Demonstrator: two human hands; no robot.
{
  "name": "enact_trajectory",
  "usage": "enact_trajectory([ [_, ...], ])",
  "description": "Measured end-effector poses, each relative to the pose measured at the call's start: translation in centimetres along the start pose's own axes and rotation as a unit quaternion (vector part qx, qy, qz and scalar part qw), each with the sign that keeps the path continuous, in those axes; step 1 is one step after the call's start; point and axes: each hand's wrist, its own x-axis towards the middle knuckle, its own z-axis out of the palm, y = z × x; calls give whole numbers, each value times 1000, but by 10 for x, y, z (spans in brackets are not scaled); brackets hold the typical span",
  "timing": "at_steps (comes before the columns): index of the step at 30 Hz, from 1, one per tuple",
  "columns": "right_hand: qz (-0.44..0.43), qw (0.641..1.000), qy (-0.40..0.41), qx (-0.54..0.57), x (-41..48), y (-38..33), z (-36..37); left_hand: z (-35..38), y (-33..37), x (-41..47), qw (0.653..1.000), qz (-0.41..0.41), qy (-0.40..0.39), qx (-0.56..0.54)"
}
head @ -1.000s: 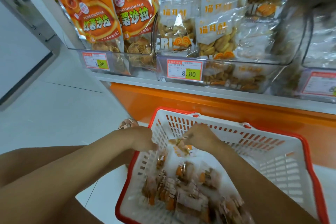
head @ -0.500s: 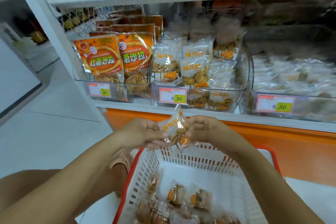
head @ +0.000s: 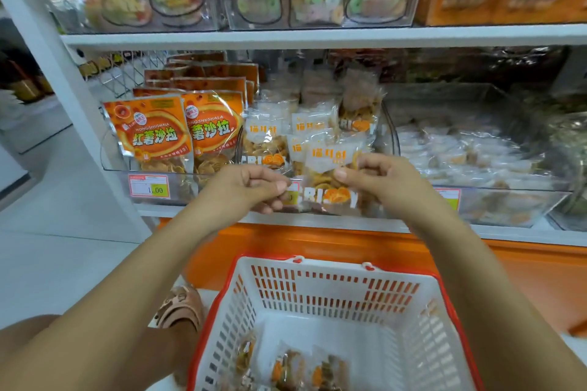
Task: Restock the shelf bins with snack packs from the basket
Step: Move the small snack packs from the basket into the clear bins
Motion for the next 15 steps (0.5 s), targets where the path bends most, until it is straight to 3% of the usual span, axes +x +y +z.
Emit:
enact_trajectory([
  [4,-11,984,178,-7,32,-6,-34,0,4,19,991,31,64,110],
  [7,-14,965,249,-79,60,-9,-51,3,3,29,980,25,55,190],
  [10,-3,955,266,-133,85,-10,-56,10,2,38,971,14,35,237],
  [15,57,948,217,-228,118,-11,-51,17,5,47,944,13,38,328],
])
